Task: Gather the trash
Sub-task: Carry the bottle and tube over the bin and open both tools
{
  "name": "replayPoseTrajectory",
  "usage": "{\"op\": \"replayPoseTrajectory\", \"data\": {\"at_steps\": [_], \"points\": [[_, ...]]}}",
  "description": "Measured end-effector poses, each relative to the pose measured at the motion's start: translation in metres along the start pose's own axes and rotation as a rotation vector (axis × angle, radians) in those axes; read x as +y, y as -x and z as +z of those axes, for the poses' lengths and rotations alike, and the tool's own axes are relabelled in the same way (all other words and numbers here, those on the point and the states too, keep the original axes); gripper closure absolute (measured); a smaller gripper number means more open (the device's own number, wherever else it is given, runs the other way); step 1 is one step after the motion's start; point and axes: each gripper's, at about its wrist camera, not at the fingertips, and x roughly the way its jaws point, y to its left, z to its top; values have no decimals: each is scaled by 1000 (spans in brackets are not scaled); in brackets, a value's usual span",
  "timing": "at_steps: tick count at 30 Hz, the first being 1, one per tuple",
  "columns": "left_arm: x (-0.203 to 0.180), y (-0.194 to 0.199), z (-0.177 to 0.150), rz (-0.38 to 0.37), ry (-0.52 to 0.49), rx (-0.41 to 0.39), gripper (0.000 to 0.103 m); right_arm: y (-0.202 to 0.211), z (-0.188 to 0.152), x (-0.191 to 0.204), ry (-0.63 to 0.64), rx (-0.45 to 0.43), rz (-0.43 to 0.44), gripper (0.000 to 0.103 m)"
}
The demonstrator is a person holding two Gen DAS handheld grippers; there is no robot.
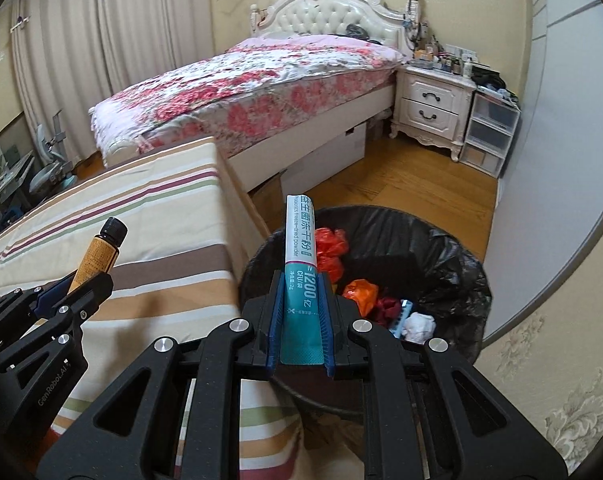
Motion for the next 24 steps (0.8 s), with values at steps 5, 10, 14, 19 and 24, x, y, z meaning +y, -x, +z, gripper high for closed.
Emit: {"op": "replayPoseTrajectory", "data": {"at_steps": [5, 10, 14, 19, 24], "points": [[-21, -13, 13, -24, -25, -14, 78, -2, 4, -24, -37, -13, -39, 87], [-42, -22, 19, -37, -52, -20, 78, -10, 8, -44, -67, -15, -60, 87], [-53, -32, 21, -35, -71, -12, 78, -19, 10, -51, -88, -7, -64, 87], [-61, -44, 24, -23, -83, 1, 78, -30, 11, -60, -108, 9, -71, 87], [-68, -53, 25, -11, -98, 11, 78, -38, 11, -63, -116, 20, -77, 87]]}}
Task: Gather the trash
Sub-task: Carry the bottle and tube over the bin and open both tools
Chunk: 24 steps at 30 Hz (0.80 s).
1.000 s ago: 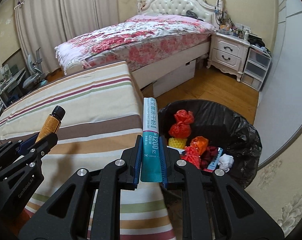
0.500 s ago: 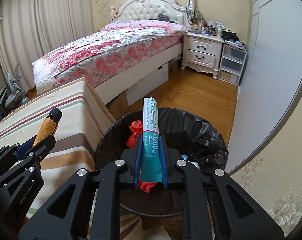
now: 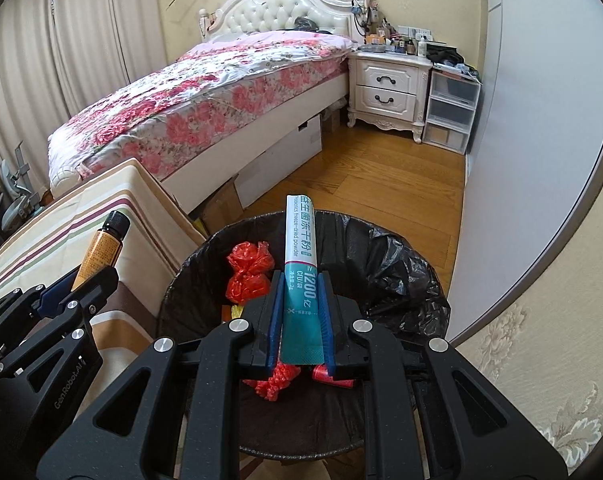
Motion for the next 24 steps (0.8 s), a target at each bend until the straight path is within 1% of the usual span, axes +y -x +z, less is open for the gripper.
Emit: {"op": "replayPoseTrajectory", "data": {"at_steps": [4, 17, 18, 20, 23, 24], "points": [[-3, -5, 3, 0, -7, 18, 78, -5, -1, -2, -6, 7, -5, 86], [-12, -12, 10, 1, -29, 31, 78, -15, -1, -7, -17, 16, -19, 85], [-12, -13, 10, 1, -29, 33, 77, -15, -1, -7, -18, 17, -19, 85], [-12, -14, 10, -1, -28, 38, 68, -16, -1, -8, -22, 20, -19, 85], [-10, -13, 9, -4, -19, 37, 62, -17, -2, -10, -27, 21, -25, 84], [-10, -13, 9, -5, -17, 37, 60, -17, -2, -10, -29, 21, -27, 79]]}}
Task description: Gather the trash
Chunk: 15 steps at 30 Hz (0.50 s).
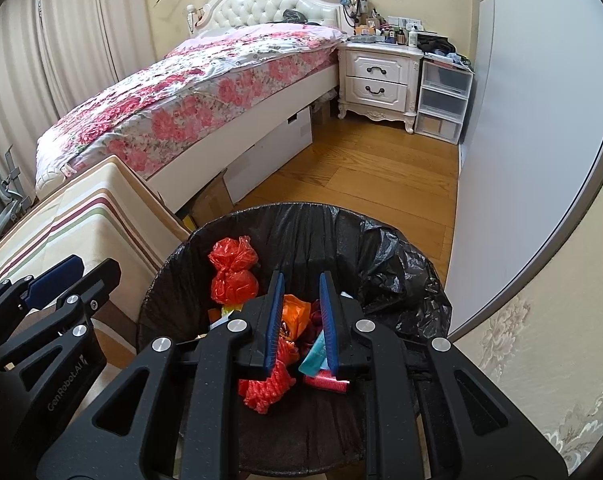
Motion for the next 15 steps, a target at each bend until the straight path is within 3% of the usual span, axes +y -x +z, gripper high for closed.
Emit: {"op": "replayPoseTrajectory", "data": {"at_steps": [2, 8, 15], "points": [[0, 1, 0, 1, 3, -5, 52, 1, -1, -1, -3, -7, -6, 69], [2, 5, 0, 12, 5, -26, 35, 4, -2, -2, -2, -17, -26, 54], [10, 10, -3, 25, 22, -38, 28, 11, -6, -2, 6, -29, -44, 40]]}}
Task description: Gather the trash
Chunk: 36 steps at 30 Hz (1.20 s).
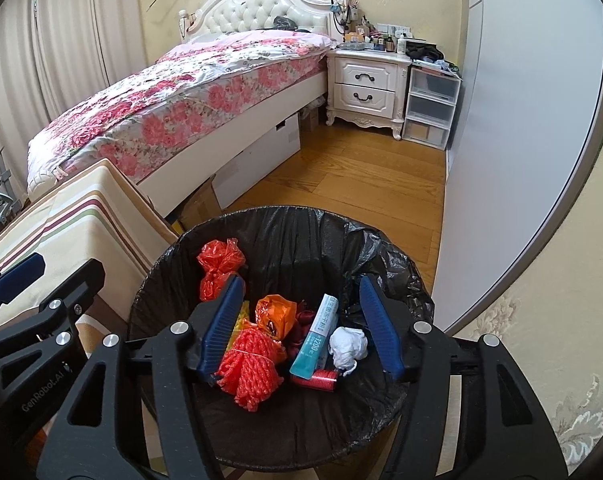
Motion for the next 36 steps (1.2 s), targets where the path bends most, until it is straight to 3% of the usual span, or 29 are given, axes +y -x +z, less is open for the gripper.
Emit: {"op": "replayPoseTrajectory", "data": {"at_steps": [9, 24, 36], "points": [[10, 16, -11, 13, -1, -23, 25, 12, -14, 8, 24, -3, -16, 30], [39, 57, -41, 49, 35, -31, 23, 52, -35, 32, 64, -24, 4, 29], [59, 98, -57, 68, 82, -64, 22, 102, -44, 51, 103, -99, 35, 25]]}}
